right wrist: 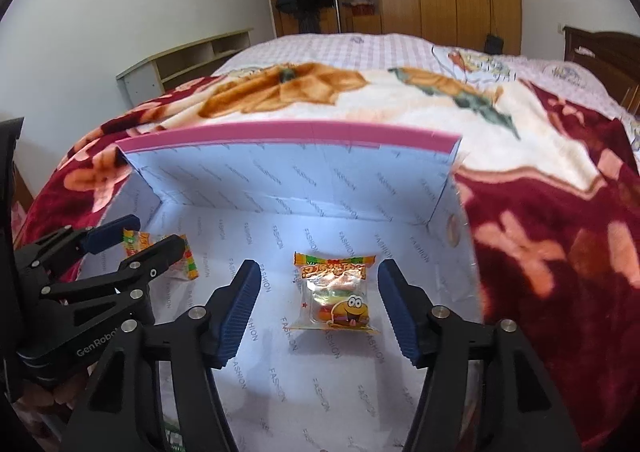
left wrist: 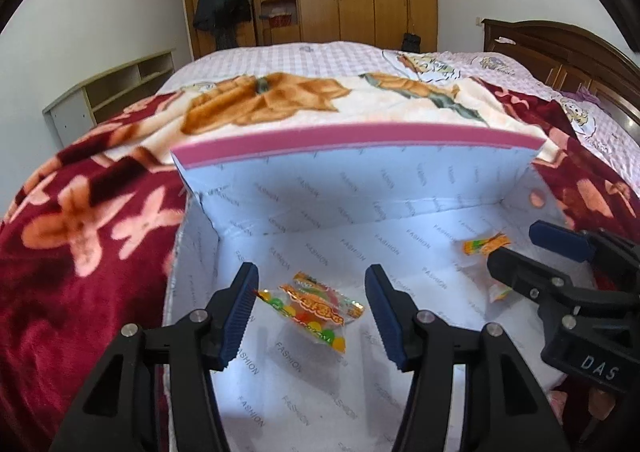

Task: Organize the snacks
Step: 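Carry both packets over the pink box and open both tools to drop them, then grasp the long cracker packet with left tool while right tool grasps the purple tin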

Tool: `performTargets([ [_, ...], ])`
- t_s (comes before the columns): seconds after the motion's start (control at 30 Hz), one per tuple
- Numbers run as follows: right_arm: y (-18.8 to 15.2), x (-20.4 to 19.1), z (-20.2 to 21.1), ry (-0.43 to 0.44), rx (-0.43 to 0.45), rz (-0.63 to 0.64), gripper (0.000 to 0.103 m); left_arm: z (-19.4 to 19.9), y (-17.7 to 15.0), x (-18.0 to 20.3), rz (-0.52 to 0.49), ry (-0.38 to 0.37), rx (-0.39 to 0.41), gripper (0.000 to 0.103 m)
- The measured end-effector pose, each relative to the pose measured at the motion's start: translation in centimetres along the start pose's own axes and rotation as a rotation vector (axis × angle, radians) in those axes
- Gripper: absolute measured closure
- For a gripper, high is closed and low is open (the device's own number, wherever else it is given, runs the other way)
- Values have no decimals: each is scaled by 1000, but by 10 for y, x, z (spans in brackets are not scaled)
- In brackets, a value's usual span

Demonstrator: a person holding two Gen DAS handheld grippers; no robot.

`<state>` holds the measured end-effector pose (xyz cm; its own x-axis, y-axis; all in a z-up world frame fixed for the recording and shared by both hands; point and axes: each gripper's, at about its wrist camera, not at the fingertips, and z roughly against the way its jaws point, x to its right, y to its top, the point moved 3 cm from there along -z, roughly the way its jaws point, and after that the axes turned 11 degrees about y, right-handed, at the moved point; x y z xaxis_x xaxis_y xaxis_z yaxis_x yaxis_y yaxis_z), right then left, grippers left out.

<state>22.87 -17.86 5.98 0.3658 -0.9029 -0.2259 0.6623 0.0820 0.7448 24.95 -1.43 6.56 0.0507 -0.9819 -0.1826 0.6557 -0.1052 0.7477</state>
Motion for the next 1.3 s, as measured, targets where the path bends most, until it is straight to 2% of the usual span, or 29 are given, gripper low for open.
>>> performTargets([
  [0.47, -12, -10, 46, 19, 43, -10, 40, 49, -8, -4, -4, -12, 48, 44],
  [0.87, -38, -37, 85, 35, 74, 8, 40, 88, -34, -25, 23, 11, 64, 44],
  [1.2, -71, -42, 102, 54, 61, -19, 40, 100, -70, -49, 57, 52, 38, 43],
  [1.3, -82, -42, 101, 66, 38, -43, 40, 96, -84, -54, 75, 62, 6, 43],
])
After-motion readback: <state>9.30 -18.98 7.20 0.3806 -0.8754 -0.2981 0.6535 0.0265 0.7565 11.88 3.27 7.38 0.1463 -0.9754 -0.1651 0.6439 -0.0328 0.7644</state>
